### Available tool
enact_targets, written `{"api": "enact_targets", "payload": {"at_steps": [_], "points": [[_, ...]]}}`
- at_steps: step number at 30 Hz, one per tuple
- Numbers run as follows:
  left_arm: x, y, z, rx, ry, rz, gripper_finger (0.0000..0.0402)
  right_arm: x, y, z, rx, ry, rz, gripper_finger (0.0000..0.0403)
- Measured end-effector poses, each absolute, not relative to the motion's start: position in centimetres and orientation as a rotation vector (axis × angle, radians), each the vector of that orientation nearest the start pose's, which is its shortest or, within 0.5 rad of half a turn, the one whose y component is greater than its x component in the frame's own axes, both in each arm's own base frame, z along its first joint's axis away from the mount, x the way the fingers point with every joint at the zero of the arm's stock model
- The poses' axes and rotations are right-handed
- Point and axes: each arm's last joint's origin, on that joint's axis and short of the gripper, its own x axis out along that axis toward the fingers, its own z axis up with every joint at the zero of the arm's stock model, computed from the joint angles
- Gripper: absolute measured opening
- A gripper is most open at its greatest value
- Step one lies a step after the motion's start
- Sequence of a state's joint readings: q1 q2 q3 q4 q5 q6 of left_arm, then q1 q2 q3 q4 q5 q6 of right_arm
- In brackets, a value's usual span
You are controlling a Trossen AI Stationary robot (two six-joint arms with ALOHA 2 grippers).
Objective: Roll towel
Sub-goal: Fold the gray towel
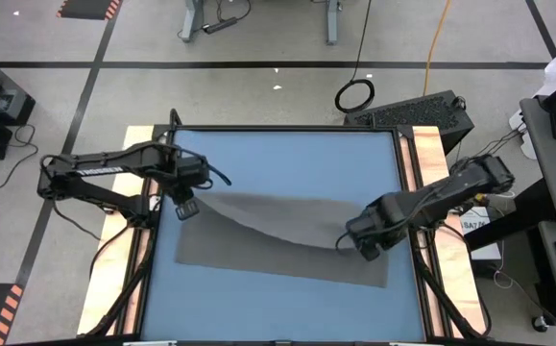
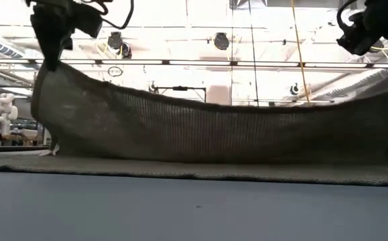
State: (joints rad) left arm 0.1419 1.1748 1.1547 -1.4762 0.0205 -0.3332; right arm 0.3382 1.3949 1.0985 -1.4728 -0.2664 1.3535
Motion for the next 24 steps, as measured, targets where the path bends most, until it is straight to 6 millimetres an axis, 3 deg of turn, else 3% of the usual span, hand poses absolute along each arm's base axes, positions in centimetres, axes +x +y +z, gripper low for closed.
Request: {"api": "enact_targets", "payload": {"at_steps": [11, 18, 24], "points": [[17.0, 1.2, 29.7, -0.367, 1.505, 0.313, 0.0013, 20.9, 11.2, 22.6, 0.812, 1.876, -0.698, 0.0011], [16.6, 0.2, 30.5, -0.415, 1.539, 0.29, 0.0013, 20.4, 12.5, 22.6, 0.819, 1.91, -0.674, 0.0011], [16.4, 0.0, 31.6, -0.399, 1.449, 0.293, 0.0013, 20.1, 13.3, 22.6, 0.787, 1.9, -0.646, 0.0011]]}}
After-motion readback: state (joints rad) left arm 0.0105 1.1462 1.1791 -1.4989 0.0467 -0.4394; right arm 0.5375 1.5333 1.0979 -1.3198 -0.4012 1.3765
